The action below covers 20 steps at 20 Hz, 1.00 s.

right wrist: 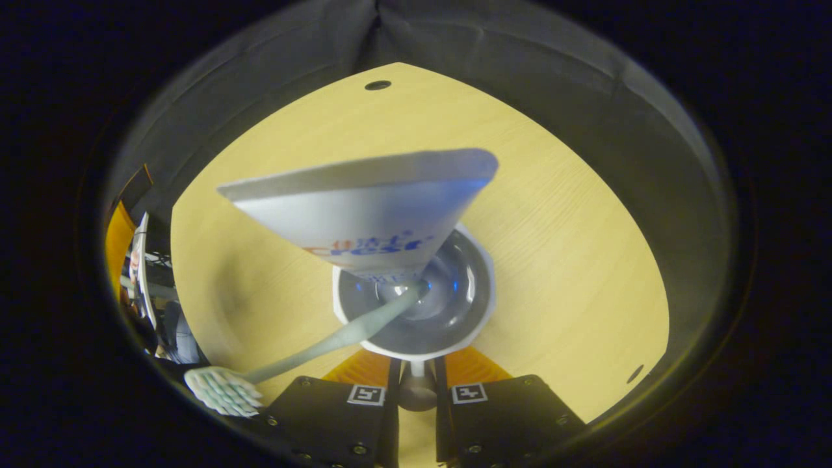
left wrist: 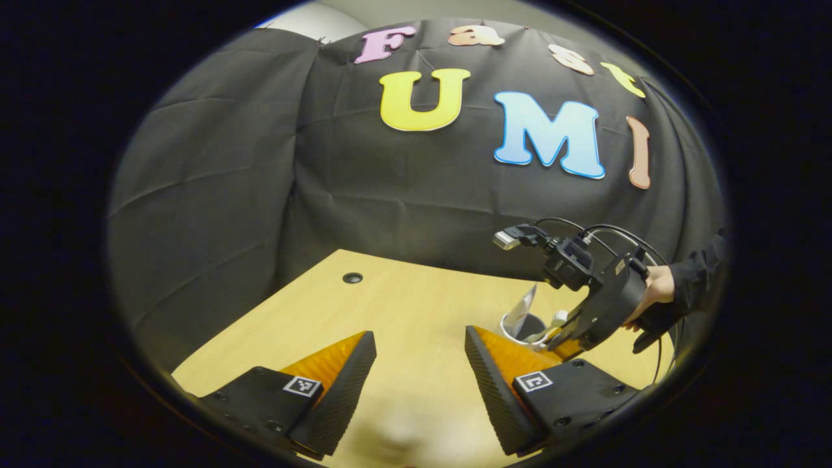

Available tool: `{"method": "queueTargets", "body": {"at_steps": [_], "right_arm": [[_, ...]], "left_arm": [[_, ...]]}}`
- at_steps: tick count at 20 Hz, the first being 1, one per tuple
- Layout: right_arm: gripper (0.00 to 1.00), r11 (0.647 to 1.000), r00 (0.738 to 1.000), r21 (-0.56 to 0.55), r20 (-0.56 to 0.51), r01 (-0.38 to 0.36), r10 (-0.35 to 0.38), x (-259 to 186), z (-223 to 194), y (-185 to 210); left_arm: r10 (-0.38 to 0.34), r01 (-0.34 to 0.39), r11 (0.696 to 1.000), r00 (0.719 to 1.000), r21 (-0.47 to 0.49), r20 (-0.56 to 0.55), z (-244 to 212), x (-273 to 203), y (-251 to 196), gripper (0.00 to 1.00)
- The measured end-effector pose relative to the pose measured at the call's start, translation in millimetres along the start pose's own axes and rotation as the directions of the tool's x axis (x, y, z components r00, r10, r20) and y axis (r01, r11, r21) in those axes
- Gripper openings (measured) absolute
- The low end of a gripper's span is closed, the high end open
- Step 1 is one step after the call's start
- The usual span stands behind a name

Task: Put the toothbrush and toothpaste on the desktop into the cup, then pick up the cup and place it on the coaster on the desktop.

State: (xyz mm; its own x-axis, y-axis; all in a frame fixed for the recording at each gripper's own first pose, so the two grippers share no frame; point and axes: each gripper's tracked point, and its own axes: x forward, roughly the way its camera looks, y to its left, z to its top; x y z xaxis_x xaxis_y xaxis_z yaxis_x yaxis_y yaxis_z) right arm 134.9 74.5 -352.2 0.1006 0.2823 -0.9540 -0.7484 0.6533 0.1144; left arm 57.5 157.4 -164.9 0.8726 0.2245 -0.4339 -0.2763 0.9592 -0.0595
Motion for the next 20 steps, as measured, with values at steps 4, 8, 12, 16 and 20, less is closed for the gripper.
{"method": "queueTargets", "body": {"at_steps": [4,8,12,16,20], "right_arm": [[0.29,1.0,0.999,-0.003,0.032,0.001,-0.001,-21.0,-4.2,2.5],[0.29,1.0,0.996,0.02,0.085,0.007,-0.008,-44.5,-6.1,0.0],[0.29,0.997,0.984,0.061,0.173,0.042,-0.052,-87.0,-14.7,-1.8],[0.29,0.977,0.934,0.172,0.309,0.129,-0.177,-144.7,-19.7,-15.4],[0.27,0.927,0.835,0.334,0.45,0.172,-0.317,-188.9,-32.0,-23.0]], "left_arm": [[-0.016,0.016,1.0,1.0,0.007,0.005,0.4,2.3,-9.5,0.93],[-0.037,0.037,0.999,0.999,0.021,0.013,3.6,4.4,-24.1,0.93],[-0.074,0.072,0.996,0.997,0.046,0.035,14.5,1.8,-44.4,0.93],[-0.123,0.118,0.991,0.99,0.066,0.074,37.6,-2.6,-66.5,0.93],[-0.178,0.165,0.981,0.975,0.104,0.135,69.5,-16.2,-88.7,0.93]]}}
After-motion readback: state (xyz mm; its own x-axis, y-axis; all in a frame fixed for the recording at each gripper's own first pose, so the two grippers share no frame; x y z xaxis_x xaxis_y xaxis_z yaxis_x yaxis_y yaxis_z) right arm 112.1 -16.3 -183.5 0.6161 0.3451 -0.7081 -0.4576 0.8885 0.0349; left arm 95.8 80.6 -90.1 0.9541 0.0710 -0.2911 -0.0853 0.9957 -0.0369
